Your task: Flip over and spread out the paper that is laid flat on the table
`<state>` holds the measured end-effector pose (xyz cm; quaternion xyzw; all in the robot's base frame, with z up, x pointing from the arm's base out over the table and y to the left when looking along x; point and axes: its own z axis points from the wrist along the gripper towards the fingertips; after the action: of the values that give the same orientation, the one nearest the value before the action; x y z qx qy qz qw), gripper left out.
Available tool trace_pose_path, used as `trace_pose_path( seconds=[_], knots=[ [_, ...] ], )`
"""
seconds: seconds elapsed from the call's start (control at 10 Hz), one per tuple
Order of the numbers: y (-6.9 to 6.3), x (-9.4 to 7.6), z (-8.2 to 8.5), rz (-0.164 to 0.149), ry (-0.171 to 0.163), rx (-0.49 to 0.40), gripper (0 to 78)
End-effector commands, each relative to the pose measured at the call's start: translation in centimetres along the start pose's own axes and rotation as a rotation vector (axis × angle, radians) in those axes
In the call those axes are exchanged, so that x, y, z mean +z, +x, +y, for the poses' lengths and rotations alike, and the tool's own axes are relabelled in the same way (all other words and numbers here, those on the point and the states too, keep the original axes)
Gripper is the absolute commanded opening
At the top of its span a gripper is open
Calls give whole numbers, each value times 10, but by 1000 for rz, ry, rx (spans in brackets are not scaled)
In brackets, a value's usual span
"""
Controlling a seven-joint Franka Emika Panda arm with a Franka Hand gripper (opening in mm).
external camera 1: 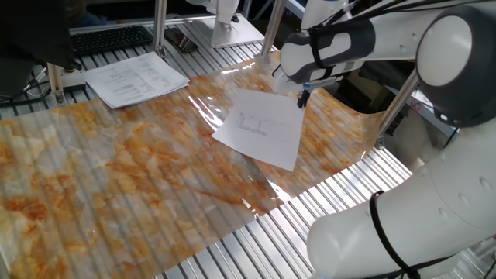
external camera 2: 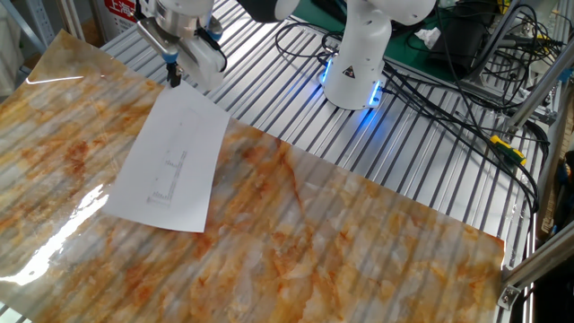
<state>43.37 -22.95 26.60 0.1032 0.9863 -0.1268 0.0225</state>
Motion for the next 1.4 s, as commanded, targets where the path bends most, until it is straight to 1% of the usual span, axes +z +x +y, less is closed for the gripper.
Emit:
trace_pose_path(
  seconds=[0.1, 0.4, 0.6, 0.8, 0.9, 1.0, 1.1, 1.2, 1.4],
  knots=[
    [6, -12, 1, -6, 34, 7, 13],
    [8, -15, 3, 7, 33, 6, 13],
    [7, -15, 3, 7, 31, 16, 13],
    [7, -15, 3, 16, 13, 32, 13],
    [7, -15, 3, 35, -18, 50, 13],
    [7, -15, 3, 41, -41, 73, 13],
    [7, -15, 3, 38, -41, 80, 13],
    [7, -15, 3, 18, -49, 109, 13],
    [7, -15, 3, 1, -94, 137, 13]
  ],
)
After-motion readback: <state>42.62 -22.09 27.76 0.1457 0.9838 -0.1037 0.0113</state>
